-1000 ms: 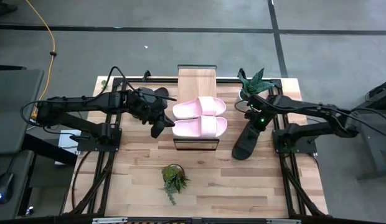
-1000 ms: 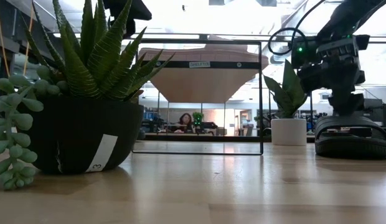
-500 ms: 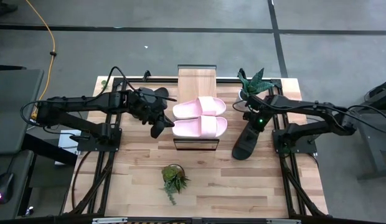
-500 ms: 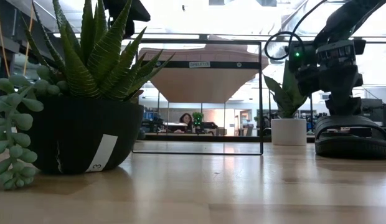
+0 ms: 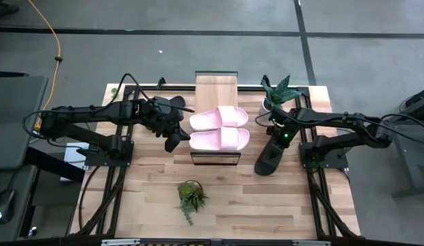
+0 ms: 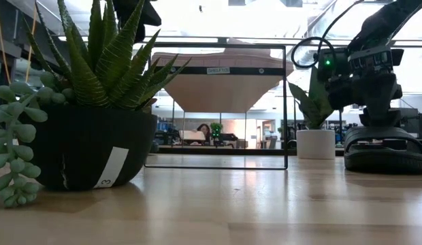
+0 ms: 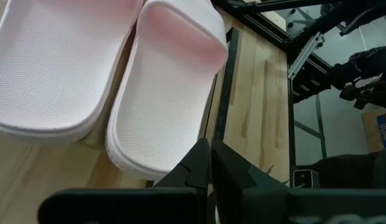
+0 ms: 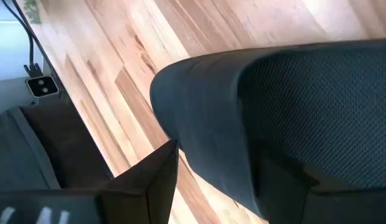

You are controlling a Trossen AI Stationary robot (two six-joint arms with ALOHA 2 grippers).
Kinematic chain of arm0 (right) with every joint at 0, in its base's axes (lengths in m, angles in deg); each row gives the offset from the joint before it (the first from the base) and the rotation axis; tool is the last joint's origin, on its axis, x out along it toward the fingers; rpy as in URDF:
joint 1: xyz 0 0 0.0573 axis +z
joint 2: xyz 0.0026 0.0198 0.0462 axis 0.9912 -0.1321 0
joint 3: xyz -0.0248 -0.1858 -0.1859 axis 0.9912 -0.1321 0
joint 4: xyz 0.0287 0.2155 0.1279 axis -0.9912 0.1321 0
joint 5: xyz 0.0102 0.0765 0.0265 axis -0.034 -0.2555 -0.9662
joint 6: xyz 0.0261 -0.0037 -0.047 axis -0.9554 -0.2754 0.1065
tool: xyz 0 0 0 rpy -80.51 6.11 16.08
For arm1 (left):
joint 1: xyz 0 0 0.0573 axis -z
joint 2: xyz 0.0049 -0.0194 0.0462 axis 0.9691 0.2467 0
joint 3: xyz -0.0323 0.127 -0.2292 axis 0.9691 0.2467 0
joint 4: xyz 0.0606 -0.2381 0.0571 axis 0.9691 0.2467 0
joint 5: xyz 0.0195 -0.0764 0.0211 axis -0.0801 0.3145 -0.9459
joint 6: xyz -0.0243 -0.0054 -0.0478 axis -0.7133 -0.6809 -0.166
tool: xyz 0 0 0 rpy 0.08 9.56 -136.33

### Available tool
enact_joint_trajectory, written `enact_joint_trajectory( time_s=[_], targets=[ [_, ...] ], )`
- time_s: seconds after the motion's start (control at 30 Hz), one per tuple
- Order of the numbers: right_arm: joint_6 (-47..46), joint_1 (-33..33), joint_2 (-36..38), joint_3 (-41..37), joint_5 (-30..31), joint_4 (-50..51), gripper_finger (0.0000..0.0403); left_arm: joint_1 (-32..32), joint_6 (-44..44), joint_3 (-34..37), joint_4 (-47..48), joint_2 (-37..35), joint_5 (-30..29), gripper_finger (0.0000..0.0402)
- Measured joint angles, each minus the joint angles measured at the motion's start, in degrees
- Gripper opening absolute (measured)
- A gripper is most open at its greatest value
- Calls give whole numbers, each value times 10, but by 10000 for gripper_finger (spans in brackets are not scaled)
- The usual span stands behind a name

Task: Pick and place slides into the shelf
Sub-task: Put the bottom black slide on the shelf

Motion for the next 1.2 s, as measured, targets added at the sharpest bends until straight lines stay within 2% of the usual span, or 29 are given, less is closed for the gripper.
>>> enact_joint_trajectory(
  time_s=[0.67,0.97,1.2],
  targets=[
    [-2,10,0,-1,-1,-4,10,0,14,0,13,0,-17,5],
    [-7,10,5,-1,-16,21,2,0,14,0,13,0,-20,5],
    [-41,10,66,-1,-31,50,1,0,14,0,17,0,-20,5]
  ],
)
